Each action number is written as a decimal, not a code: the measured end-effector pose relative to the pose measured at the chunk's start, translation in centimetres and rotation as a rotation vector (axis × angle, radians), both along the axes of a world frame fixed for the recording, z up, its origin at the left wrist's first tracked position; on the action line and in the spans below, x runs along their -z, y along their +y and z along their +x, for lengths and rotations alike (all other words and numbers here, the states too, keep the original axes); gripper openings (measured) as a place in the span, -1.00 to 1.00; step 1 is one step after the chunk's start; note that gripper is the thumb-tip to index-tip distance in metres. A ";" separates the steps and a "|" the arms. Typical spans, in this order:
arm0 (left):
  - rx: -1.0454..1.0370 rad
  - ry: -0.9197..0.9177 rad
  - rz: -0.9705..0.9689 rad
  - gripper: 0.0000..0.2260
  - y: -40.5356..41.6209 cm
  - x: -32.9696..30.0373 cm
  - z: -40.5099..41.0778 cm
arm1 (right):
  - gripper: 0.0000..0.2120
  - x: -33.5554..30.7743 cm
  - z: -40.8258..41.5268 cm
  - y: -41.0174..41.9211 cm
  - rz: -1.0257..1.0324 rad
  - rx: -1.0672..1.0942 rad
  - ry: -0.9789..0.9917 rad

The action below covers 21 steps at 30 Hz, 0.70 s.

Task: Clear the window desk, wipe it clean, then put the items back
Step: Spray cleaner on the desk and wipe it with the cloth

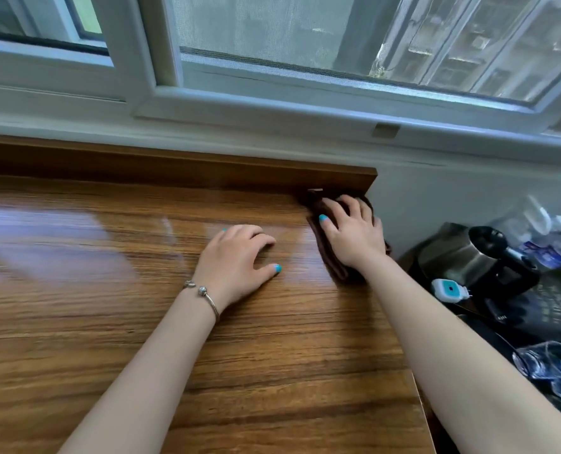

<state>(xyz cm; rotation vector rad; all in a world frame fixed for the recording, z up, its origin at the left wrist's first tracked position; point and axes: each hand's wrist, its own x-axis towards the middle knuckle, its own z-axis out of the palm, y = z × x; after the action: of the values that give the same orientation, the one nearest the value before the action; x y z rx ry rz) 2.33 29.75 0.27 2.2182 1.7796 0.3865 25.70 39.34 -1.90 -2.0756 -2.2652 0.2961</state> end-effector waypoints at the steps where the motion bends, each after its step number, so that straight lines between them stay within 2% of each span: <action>1: -0.013 0.011 0.012 -0.56 -0.2 0.1 -0.2 | -0.53 0.2 0.0 0.0 0.005 -0.010 0.005; 4: -0.011 0.011 -0.020 -0.58 0.0 0.0 -0.1 | -0.51 0.6 -0.4 -2.9 0.016 0.006 -0.008; 8: -0.024 0.034 -0.045 -0.60 0.5 -0.1 0.2 | -0.45 0.3 -0.3 -12.0 0.078 0.005 -0.039; 11: -0.027 0.040 -0.027 -0.60 0.3 0.3 0.4 | -0.47 0.4 0.4 -19.2 0.135 -0.021 -0.055; 13: -0.024 0.050 -0.028 -0.59 0.2 0.4 0.4 | -0.48 0.5 0.6 -20.8 0.109 0.002 -0.062; 16: -0.011 0.072 -0.072 -0.60 0.6 -0.1 0.3 | -0.48 -0.1 0.3 -18.4 0.072 0.013 -0.053; 21: -0.002 0.116 -0.157 -0.60 0.8 -1.3 0.4 | -0.51 -1.1 -0.9 -6.5 -0.030 0.079 0.015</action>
<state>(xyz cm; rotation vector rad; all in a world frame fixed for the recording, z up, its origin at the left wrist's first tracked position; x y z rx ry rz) 2.74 30.56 1.52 2.1690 1.8023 0.1154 24.81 32.88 -0.82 -2.1633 -2.1776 0.3416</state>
